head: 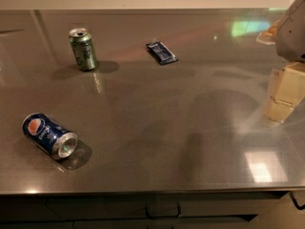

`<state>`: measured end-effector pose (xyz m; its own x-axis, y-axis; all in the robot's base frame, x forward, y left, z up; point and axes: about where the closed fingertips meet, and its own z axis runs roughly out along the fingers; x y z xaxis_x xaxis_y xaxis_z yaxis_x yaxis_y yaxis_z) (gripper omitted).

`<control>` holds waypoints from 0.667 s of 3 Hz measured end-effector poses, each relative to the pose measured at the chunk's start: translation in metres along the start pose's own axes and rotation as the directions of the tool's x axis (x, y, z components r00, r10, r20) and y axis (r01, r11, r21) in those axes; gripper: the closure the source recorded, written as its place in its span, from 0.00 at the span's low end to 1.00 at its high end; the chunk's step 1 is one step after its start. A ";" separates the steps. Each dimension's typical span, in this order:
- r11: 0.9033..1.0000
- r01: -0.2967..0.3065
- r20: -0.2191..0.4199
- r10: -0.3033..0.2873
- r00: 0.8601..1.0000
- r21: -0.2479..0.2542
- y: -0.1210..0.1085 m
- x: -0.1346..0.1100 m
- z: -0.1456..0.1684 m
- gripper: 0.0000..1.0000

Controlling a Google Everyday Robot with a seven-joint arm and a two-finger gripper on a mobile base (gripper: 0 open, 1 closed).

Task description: Pick pepsi can

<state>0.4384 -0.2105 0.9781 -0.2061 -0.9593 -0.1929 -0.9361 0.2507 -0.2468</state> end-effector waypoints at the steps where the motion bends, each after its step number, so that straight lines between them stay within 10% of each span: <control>1: 0.998 0.052 -0.004 -0.053 0.999 -0.029 0.018 -0.034 0.011 0.00; 2: 0.993 0.087 -0.014 -0.089 0.996 -0.073 0.048 -0.083 0.034 0.00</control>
Offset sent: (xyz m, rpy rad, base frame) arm -0.0350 0.1698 -0.0693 -0.0364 0.1660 0.1012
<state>0.4201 -0.1141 0.9496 -0.1263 -0.9795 -0.1571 -0.9688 0.1558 -0.1925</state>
